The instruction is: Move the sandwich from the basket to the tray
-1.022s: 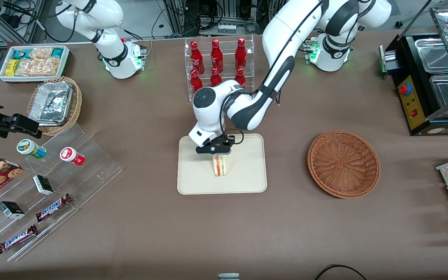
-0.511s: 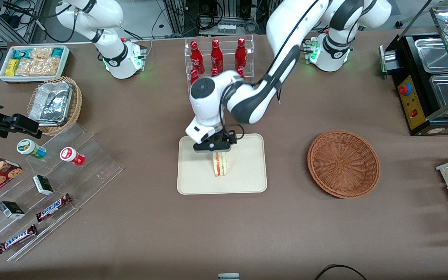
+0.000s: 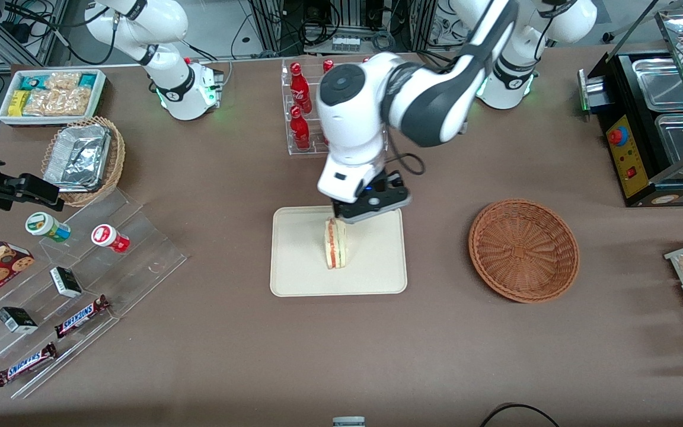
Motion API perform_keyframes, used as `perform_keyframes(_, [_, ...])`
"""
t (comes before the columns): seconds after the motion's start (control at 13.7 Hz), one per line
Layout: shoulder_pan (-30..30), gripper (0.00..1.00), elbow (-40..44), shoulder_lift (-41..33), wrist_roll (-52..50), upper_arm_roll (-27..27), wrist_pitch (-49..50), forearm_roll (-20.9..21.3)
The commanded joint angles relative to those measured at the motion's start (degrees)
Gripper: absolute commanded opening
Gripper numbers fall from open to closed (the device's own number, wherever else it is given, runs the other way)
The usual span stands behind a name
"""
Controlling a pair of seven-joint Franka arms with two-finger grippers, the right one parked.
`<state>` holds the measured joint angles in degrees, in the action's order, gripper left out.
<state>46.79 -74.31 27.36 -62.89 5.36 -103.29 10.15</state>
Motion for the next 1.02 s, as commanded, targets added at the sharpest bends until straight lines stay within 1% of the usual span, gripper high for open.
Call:
perform_keyframes(0.0, [0.41,0.99,-1.8,-4.59,-1.0,4.56,3.52,-2.67])
perform_keyframes(0.07, [0.41,0.99,-1.89,-5.47,-1.26,5.53,4.32,-2.76])
perform_keyframes(0.22, [0.41,0.99,-1.98,-7.4,-0.56,9.48,6.87,-3.29])
perform_keyframes(0.29, [0.41,0.99,-1.98,-8.63,0.05,11.58,7.74,-4.77])
perform_keyframes(0.51, [0.41,0.99,-2.24,-11.53,7.85,17.13,11.34,-7.94])
perform_keyframes(0.66, [0.41,0.99,-2.42,-13.2,14.17,20.99,13.89,-8.82])
perform_keyframes(0.8, [0.41,0.99,-2.42,-13.91,19.72,24.15,15.92,-10.58])
perform_keyframes(0.95, [0.41,0.99,-2.42,-15.4,25.34,26.8,17.59,-11.37])
